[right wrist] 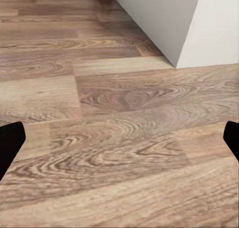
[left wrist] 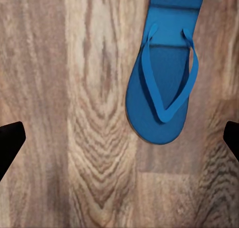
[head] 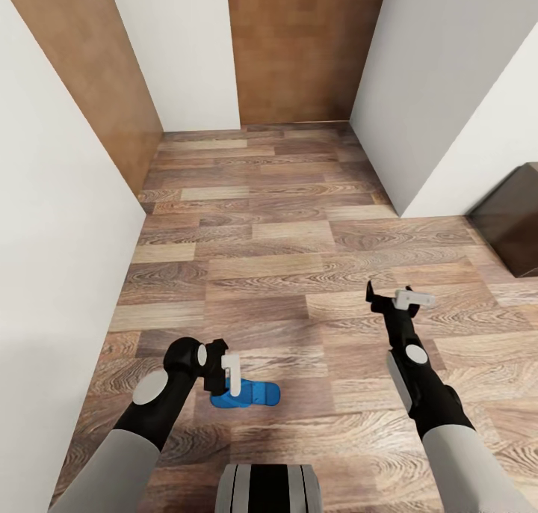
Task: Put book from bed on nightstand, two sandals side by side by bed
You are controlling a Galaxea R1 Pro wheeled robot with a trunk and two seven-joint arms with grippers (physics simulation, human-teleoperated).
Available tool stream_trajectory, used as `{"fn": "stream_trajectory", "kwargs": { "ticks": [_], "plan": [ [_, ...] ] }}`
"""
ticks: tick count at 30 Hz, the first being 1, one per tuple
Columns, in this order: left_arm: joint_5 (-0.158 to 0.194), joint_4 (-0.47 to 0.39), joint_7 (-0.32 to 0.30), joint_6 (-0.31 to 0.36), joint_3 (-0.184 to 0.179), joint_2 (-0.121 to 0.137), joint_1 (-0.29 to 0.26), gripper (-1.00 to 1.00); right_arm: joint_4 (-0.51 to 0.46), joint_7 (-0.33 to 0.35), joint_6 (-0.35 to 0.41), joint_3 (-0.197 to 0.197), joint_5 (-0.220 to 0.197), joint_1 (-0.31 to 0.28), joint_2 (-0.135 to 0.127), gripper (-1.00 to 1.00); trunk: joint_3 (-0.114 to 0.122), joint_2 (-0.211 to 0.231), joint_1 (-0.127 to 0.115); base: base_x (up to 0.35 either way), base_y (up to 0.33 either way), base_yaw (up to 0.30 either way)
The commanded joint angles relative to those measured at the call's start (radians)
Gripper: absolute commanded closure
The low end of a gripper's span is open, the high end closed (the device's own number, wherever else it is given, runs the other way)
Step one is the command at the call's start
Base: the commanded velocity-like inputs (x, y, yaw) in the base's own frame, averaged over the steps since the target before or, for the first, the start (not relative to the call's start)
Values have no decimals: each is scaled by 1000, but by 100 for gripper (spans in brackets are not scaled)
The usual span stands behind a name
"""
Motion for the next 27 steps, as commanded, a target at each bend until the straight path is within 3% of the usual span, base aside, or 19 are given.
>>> {"fn": "stream_trajectory", "kwargs": {
  "ticks": [1, 20, 27],
  "plan": [
    [-1, -1, -5, 10, -1, 0, 0, -100, 1, -4, 2, 2, -1, -1, 0, -100, -1, 0, 0, 0, 0, 0],
    [-1, 1, -4, 10, -1, 0, 0, -100, 7, -2, 11, 5, -4, -3, -1, -100, -1, 0, 0, 0, 0, 0],
    [-2, 18, -3, 11, -3, -1, 0, -100, 7, -2, 11, 6, 2, -3, -2, -100, 26, 1, -3, 0, 0, 0]
  ]
}}
